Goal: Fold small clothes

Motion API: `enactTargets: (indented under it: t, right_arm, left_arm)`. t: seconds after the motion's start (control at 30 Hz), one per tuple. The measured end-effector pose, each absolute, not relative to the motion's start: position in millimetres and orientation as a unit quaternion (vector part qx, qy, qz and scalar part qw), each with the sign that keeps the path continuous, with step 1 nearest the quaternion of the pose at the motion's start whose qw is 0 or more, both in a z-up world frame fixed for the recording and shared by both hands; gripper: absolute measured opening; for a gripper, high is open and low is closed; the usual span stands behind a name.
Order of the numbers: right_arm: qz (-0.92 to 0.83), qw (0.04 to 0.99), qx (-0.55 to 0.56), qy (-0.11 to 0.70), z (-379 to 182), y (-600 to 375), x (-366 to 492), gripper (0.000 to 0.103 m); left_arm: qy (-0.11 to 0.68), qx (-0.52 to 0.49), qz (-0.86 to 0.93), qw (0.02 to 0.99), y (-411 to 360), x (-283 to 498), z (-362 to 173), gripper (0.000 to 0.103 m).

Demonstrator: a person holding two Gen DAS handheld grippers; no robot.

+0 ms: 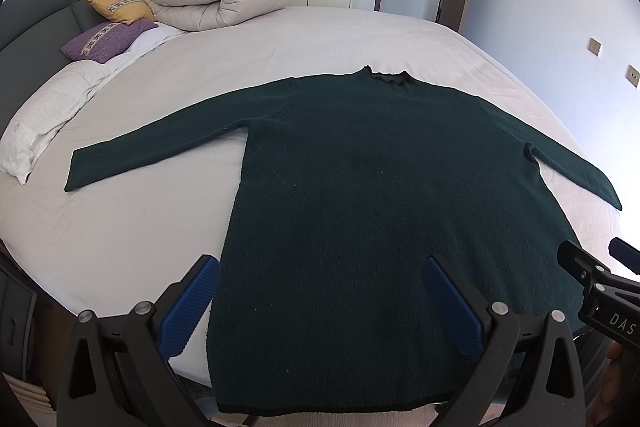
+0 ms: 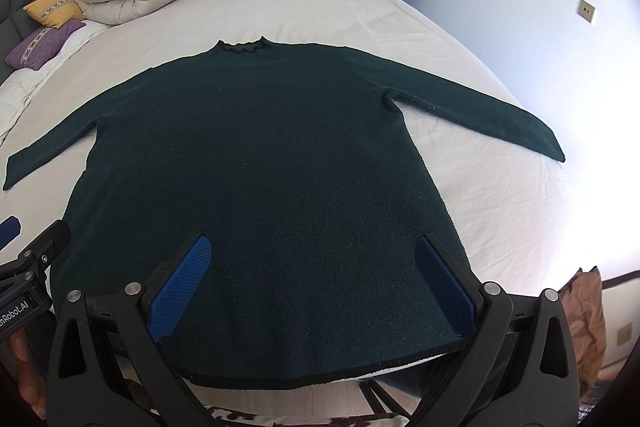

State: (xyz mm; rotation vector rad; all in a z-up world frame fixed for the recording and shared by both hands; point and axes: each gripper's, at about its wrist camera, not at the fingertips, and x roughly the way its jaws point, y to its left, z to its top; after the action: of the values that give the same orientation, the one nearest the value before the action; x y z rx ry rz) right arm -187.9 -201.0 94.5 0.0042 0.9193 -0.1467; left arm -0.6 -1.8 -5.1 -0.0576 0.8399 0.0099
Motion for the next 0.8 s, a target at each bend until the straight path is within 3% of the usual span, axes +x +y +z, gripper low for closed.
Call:
enactTargets:
  t: [0.8]
  right_arm:
    - [-0.070,0.893,0.003,0.444,94.1,-199.1,-188.3,0.103]
  left_arm:
    - [0.409,-0.028,0.004,0.912,-5.3,-4.6,-9.8,0.103]
